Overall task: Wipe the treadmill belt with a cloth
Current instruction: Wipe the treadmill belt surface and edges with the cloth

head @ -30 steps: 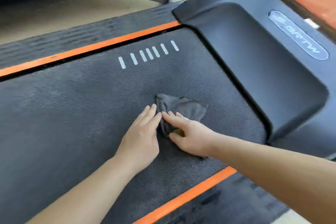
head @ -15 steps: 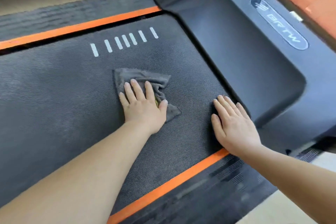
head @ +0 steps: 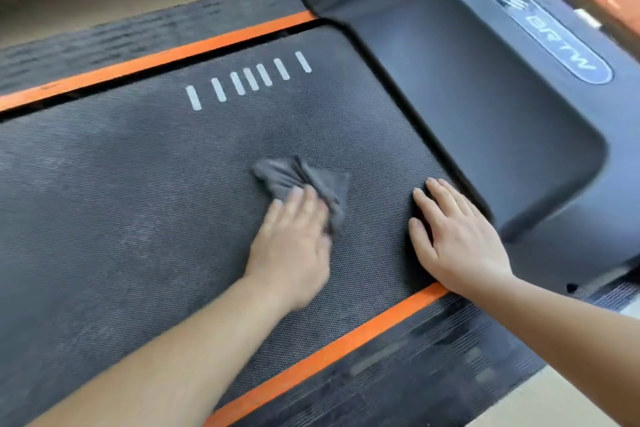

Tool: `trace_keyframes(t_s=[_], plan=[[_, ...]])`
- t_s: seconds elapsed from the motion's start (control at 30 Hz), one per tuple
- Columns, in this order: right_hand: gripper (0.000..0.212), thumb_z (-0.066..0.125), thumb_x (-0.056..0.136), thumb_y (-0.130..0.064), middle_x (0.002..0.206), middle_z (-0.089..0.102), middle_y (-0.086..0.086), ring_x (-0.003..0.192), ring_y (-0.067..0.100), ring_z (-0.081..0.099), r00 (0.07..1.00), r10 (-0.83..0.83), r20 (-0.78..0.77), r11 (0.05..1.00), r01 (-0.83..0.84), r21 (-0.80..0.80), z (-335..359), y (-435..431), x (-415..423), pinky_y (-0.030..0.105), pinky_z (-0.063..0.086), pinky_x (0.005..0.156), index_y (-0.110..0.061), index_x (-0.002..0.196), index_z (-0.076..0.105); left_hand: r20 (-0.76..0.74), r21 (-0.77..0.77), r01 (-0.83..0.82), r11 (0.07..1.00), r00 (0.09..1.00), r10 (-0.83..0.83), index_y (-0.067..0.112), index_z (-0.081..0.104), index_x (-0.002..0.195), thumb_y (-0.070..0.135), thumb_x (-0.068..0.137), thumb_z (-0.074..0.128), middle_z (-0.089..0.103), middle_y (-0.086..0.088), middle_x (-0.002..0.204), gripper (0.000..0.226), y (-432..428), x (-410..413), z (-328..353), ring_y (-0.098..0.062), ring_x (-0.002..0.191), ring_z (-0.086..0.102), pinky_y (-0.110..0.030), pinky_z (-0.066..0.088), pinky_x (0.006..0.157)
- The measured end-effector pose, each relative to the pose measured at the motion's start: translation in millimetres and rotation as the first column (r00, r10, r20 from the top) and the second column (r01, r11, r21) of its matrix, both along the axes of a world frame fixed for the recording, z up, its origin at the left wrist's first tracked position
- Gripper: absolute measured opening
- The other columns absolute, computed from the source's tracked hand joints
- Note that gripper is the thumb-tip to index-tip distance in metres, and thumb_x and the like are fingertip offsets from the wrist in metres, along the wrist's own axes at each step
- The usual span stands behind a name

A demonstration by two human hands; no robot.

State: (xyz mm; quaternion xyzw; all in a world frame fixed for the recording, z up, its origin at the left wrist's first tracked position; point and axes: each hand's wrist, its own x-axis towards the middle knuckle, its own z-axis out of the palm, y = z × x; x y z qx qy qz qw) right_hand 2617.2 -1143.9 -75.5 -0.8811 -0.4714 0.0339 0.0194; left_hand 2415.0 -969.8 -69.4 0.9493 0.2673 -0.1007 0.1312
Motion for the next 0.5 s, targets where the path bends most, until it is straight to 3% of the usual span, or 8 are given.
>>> trace_keyframes(t_s=[0.07,0.1,0.17,0.23,0.3,0.33,0.43,0.5], plan=[[0.06,0.036,0.1,-0.045,0.158,0.041,0.012,0.151,0.027,0.03,1.0,0.008,0.005,1.0,-0.008,-0.002,-3,-2,2,0.044,0.024,0.124,-0.013,0.148,0.049,0.038,-0.094,0.341,0.936,0.94,-0.338,0.019,0.015,0.162,0.043,0.097,0.014,0.004,0.0,0.171,0.07,-26,-9,2,-0.017,0.157,-0.004,-0.041,0.0,0.127],[0.06,0.036,0.1,-0.045,0.158,0.041,0.012,0.151,0.027,0.03,1.0,0.01,0.009,1.0,-0.01,0.0,-4,-2,2,0.045,0.025,0.123,-0.013,0.149,0.049,0.021,-0.1,0.426,0.899,0.904,-0.427,0.02,0.012,0.163,0.044,0.097,0.012,0.0,0.003,0.17,0.07,-22,-13,4,-0.013,0.157,-0.007,-0.039,-0.002,0.127],[0.06,0.034,0.1,-0.045,0.158,0.041,0.012,0.151,0.027,0.03,1.0,0.016,0.014,1.0,-0.016,0.007,-3,-2,2,0.045,0.026,0.123,-0.013,0.149,0.049,-0.002,-0.012,0.379,0.925,0.925,-0.379,0.018,0.009,0.163,0.041,0.097,0.008,-0.002,0.002,0.17,0.07,4,-10,3,-0.013,0.157,-0.006,-0.038,-0.003,0.127],[0.06,0.033,0.101,-0.046,0.159,0.04,0.011,0.151,0.027,0.03,1.0,0.012,0.005,1.0,-0.012,0.009,-2,-1,2,0.046,0.026,0.123,-0.014,0.149,0.048,-0.056,0.082,0.068,0.994,0.996,-0.064,0.013,0.006,0.163,0.035,0.102,0.011,-0.002,-0.004,0.171,0.065,31,-1,4,-0.017,0.157,-0.006,-0.038,-0.002,0.127],[0.06,0.032,0.101,-0.047,0.159,0.04,0.01,0.151,0.027,0.029,1.0,0.0,0.004,1.0,0.0,0.006,-3,-2,2,0.046,0.026,0.123,-0.015,0.15,0.047,-0.058,0.055,-0.099,0.994,0.993,0.102,0.011,0.004,0.163,0.034,0.104,0.013,-0.004,-0.006,0.171,0.064,22,7,5,-0.02,0.157,-0.007,-0.039,-0.002,0.127],[0.06,0.032,0.101,-0.047,0.159,0.039,0.01,0.151,0.026,0.029,1.0,-0.003,0.007,1.0,0.003,0.005,-3,-3,2,0.046,0.025,0.123,-0.015,0.15,0.047,-0.024,0.023,-0.071,0.997,0.997,0.071,0.012,0.005,0.163,0.036,0.103,0.012,-0.004,-0.005,0.171,0.065,7,8,5,-0.02,0.157,-0.008,-0.04,-0.002,0.128],[0.06,0.033,0.101,-0.047,0.159,0.04,0.01,0.151,0.027,0.03,1.0,0.003,0.004,1.0,-0.003,0.011,-2,-2,1,0.045,0.025,0.123,-0.015,0.15,0.048,-0.029,-0.081,0.252,0.964,0.967,-0.255,0.019,0.004,0.163,0.045,0.103,0.007,-0.008,0.001,0.17,0.066,-13,-6,12,-0.014,0.156,-0.013,-0.037,-0.006,0.127],[0.059,0.034,0.101,-0.046,0.159,0.04,0.01,0.151,0.026,0.029,1.0,-0.003,0.002,1.0,0.003,0.014,-2,-2,1,0.045,0.026,0.123,-0.015,0.15,0.048,-0.072,-0.006,0.27,0.963,0.96,-0.27,0.021,0.005,0.163,0.049,0.097,-0.003,-0.006,-0.001,0.171,0.072,16,-2,13,-0.015,0.157,-0.009,-0.038,-0.005,0.127]])
